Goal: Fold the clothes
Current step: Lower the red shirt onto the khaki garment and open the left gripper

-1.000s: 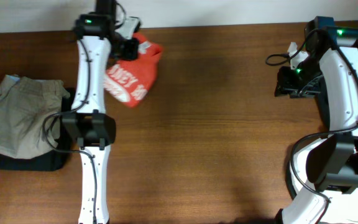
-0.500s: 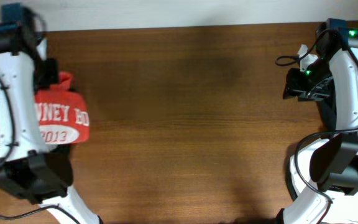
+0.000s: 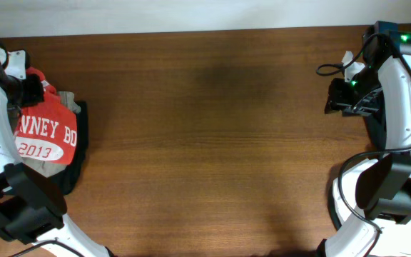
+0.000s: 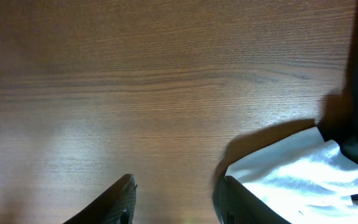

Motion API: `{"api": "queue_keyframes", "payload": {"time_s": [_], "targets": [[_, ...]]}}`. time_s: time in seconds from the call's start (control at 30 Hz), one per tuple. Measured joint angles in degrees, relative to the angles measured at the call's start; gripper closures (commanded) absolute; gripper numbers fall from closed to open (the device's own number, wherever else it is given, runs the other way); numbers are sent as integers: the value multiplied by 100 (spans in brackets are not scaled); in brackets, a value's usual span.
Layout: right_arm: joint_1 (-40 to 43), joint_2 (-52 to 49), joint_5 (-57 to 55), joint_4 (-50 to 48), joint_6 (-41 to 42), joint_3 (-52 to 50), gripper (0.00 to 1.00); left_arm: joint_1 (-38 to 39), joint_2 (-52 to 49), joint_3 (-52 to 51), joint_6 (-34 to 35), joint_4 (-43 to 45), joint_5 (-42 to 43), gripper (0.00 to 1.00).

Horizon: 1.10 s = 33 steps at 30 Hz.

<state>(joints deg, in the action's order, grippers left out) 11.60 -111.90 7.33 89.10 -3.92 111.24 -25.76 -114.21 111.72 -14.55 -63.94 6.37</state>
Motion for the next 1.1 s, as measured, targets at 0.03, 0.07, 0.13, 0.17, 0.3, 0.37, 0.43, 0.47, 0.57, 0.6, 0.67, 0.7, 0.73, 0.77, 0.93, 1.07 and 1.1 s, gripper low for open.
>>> {"api": "queue_keyframes", "payload": {"time_s": [0.03, 0.07, 0.13, 0.17, 0.3, 0.37, 0.43, 0.47, 0.57, 0.6, 0.67, 0.7, 0.73, 0.77, 0.93, 1.07, 1.1], "targets": [[0, 0, 0, -2, 0, 0, 52, -37, 0, 0, -101, 87, 33, 100], [0, 0, 0, 0, 2, 0, 52, -87, 0, 0, -138, 173, 48, 100], [0, 0, 0, -2, 0, 0, 52, -358, 0, 0, -221, 293, 76, 100], [0, 0, 0, -2, 2, 0, 52, -507, 0, 0, -225, 293, 76, 99], [0, 0, 0, -22, 2, 0, 52, -1117, -223, -284, -223, 341, 74, 99], [0, 0, 0, -20, 0, 0, 52, -1364, -662, -363, -181, 380, 72, 95], [0, 0, 0, -22, -2, 0, 51, -1547, -938, -365, -87, 393, 74, 92], [0, 0, 0, -22, 2, 0, 51, -1628, -1005, -369, -57, 385, 79, 89], [0, 0, 0, -61, -7, 0, 48, -1770, -1021, -385, 31, 275, 164, 64], [0, 0, 0, -66, -17, 0, 48, -1816, -1021, -385, 90, 249, 179, 54], [0, 0, 0, -66, -22, 0, 47, -1937, -1021, -385, 319, 111, 264, 45], [0, 0, 0, -66, -28, 0, 47, -1967, -1021, -378, 387, -9, 310, 41], [0, 0, 0, -63, -37, 0, 47, -1969, -1010, -321, 498, -181, 376, 41], [0, 0, 0, -66, -35, 0, 47, -1965, -979, -238, 566, -304, 402, 41], [0, 0, 0, -109, -39, 0, 47, -1526, 321, 247, 796, -17, 787, 58], [0, 0, -2, -96, -35, 0, 47, -1478, -800, 243, 817, 319, 31, 47], [0, 0, 0, -98, -37, 0, 47, -1558, -1095, 234, 822, 334, -66, 44]]}}
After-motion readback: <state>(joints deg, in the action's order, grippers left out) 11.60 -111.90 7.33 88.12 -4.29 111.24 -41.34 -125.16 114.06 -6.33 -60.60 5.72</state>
